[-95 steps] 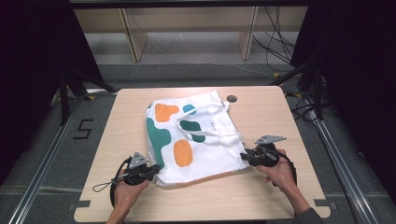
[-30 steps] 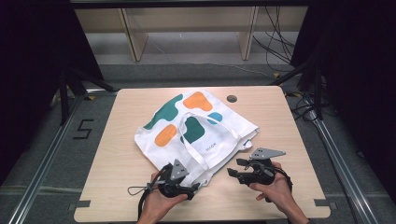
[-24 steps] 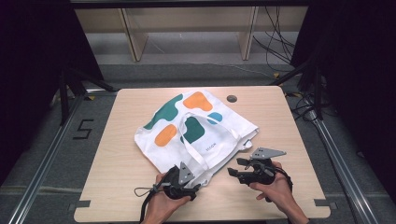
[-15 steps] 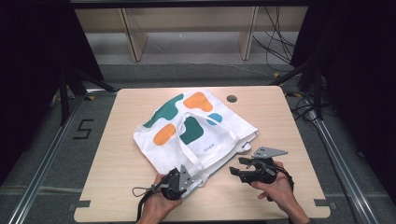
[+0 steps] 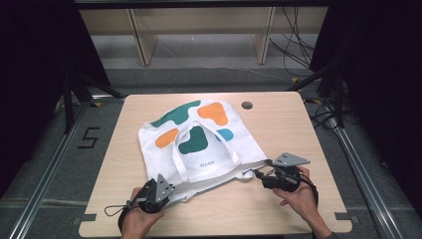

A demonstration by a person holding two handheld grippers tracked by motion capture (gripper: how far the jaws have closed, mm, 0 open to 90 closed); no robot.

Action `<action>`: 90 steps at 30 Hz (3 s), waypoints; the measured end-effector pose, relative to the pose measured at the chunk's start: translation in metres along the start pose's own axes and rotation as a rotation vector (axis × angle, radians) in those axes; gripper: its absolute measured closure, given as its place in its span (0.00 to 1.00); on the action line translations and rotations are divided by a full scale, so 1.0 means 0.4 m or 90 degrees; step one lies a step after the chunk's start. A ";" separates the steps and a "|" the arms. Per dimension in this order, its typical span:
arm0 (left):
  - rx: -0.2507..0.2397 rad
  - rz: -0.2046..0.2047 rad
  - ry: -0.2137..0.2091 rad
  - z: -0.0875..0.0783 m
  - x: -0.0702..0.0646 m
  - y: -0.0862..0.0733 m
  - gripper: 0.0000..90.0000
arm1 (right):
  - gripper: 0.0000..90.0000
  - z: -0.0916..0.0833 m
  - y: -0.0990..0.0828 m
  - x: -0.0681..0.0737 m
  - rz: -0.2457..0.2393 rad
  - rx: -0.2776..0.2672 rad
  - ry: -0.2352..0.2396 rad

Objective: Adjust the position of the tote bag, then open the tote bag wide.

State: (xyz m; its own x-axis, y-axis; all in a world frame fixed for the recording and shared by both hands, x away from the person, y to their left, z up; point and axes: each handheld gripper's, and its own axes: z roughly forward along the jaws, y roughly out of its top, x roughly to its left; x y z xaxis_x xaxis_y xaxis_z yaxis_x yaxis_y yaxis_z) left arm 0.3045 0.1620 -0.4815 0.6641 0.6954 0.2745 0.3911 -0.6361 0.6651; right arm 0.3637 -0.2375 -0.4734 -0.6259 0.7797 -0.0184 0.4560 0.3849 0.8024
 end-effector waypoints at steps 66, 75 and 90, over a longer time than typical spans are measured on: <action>0.013 -0.085 0.031 0.017 0.080 -0.071 0.66 | 0.89 -0.041 -0.041 0.036 -0.131 0.032 -0.020; 0.011 -0.082 0.028 0.057 0.096 -0.051 0.72 | 0.85 0.004 -0.047 0.041 -0.156 0.083 -0.034; -0.066 -0.069 0.017 -0.004 0.107 -0.034 0.95 | 0.97 -0.047 -0.021 0.022 -0.135 0.012 -0.001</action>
State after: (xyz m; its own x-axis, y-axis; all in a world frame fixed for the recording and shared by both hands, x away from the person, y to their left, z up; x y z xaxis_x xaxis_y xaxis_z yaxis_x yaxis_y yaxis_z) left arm 0.3264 0.2009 -0.4777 0.6034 0.7678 0.2155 0.3908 -0.5202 0.7594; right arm 0.3424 -0.2433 -0.4691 -0.7079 0.6810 -0.1875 0.3257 0.5503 0.7688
